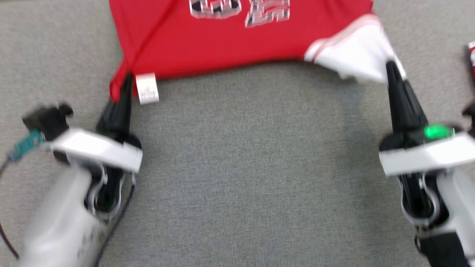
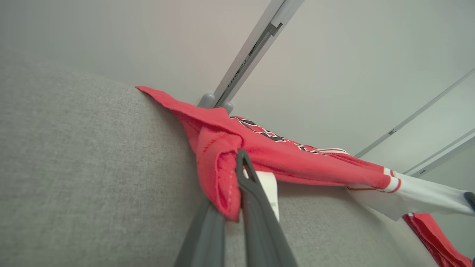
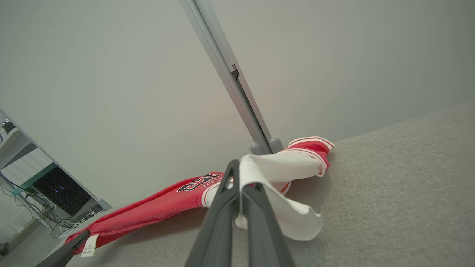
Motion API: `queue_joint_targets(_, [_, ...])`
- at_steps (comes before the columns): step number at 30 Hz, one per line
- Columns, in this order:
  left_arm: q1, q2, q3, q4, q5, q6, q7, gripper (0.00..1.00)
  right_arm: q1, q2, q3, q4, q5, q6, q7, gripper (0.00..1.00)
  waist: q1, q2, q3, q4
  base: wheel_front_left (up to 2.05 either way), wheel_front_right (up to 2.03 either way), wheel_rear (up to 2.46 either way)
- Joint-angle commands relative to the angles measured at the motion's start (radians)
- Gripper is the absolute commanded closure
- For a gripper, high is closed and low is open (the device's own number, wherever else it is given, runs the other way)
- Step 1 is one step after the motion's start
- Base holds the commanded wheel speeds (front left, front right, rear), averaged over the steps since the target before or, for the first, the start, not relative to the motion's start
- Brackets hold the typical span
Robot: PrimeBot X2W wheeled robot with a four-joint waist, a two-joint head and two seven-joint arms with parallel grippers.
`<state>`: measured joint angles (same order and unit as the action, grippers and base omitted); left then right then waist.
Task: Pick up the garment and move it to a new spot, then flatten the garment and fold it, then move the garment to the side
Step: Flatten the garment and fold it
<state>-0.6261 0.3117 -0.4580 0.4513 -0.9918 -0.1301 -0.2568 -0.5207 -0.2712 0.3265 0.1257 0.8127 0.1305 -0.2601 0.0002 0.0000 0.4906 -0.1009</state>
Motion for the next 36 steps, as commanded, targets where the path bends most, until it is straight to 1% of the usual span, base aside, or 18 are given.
queue_joint_targets(1, [0.093, 0.001, -0.004, -0.005, -0.016, 0.000, -0.002, 1.00, 0.070, 0.000, -0.029, -0.032, 0.000, 0.000, -0.007, 1.00, -0.0002, 0.0000, -0.084, 0.008, 0.00, 0.00, 0.00])
queue_joint_targets(4, [0.242, 0.001, 0.024, -0.056, -0.023, 0.000, -0.004, 1.00, 0.238, 0.019, -0.071, -0.087, -0.014, 0.000, -0.007, 1.00, -0.0002, 0.0000, -0.160, 0.007, 0.00, 0.00, 0.00])
queue_joint_targets(7, [0.387, -0.012, 0.073, -0.112, -0.003, 0.017, -0.006, 1.00, 0.390, 0.036, -0.091, -0.118, -0.027, 0.000, -0.005, 1.00, -0.0002, 0.0000, -0.223, 0.008, 0.00, 0.00, 0.00])
queue_joint_targets(9, [0.492, -0.028, 0.097, -0.147, 0.018, 0.033, -0.006, 1.00, 0.485, 0.055, -0.099, -0.128, -0.030, 0.000, 0.007, 1.00, -0.0002, 0.0000, -0.261, 0.002, 0.00, 0.00, 0.00])
queue_joint_targets(10, [0.583, -0.040, 0.107, -0.179, 0.045, 0.055, -0.006, 1.00, 0.563, 0.063, -0.108, -0.130, -0.050, 0.000, 0.021, 1.00, -0.0002, 0.0000, -0.285, -0.004, 0.00, 0.00, 0.00])
queue_joint_targets(13, [0.701, -0.070, 0.115, -0.220, 0.065, 0.074, -0.006, 1.00, 0.659, 0.080, -0.124, -0.135, -0.068, 0.000, 0.045, 1.00, -0.0002, 0.0000, -0.312, -0.007, 0.00, 0.00, 0.00])
queue_joint_targets(15, [0.757, -0.085, 0.122, -0.244, 0.080, 0.093, -0.006, 1.00, 0.706, 0.093, -0.133, -0.157, -0.055, 0.000, 0.073, 1.00, -0.0002, 0.0000, -0.320, -0.008, 0.00, 0.00, 0.00])
queue_joint_targets(17, [0.797, -0.102, 0.119, -0.275, 0.084, 0.105, -0.007, 1.00, 0.746, 0.081, -0.149, -0.177, -0.062, 0.000, 0.109, 1.00, -0.0002, 0.0000, -0.326, -0.006, 0.00, 0.00, 0.00])
queue_joint_targets(19, [0.823, -0.105, 0.108, -0.306, 0.093, 0.114, -0.005, 1.00, 0.778, 0.079, -0.154, -0.211, -0.056, 0.000, 0.146, 1.00, -0.0002, 0.0000, -0.328, 0.001, 0.00, 0.00, 0.00])
queue_joint_targets(23, [0.843, -0.103, 0.090, -0.370, 0.090, 0.124, 0.021, 1.00, 0.791, 0.084, -0.198, -0.292, -0.044, 0.000, 0.191, 1.00, -0.0002, 0.0000, -0.323, 0.010, 0.00, 0.00, 0.00])
queue_joint_targets(27, [0.831, -0.088, 0.087, -0.439, 0.071, 0.122, 0.062, 1.00, 0.742, 0.092, -0.227, -0.338, -0.061, 0.000, 0.246, 1.00, -0.0002, 0.0000, -0.315, 0.012, 0.00, 0.00, 0.00])
queue_joint_targets(31, [0.777, -0.070, 0.103, -0.486, 0.045, 0.126, 0.110, 1.00, 0.644, 0.107, -0.231, -0.305, -0.101, 0.000, 0.312, 1.00, -0.0002, 0.0000, -0.293, 0.017, 0.00, 0.00, 0.00])
queue_joint_targets(34, [0.745, -0.062, 0.109, -0.500, 0.029, 0.126, 0.139, 1.00, 0.580, 0.108, -0.232, -0.278, -0.128, 0.000, 0.338, 1.00, -0.0002, 0.0000, -0.281, 0.022, 0.00, 0.00, 0.00])
queue_joint_targets(36, [0.712, -0.057, 0.115, -0.513, 0.015, 0.131, 0.168, 1.00, 0.521, 0.121, -0.226, -0.255, -0.131, 0.000, 0.364, 1.00, -0.0002, 0.0000, -0.269, 0.029, 0.00, 0.00, 0.00])
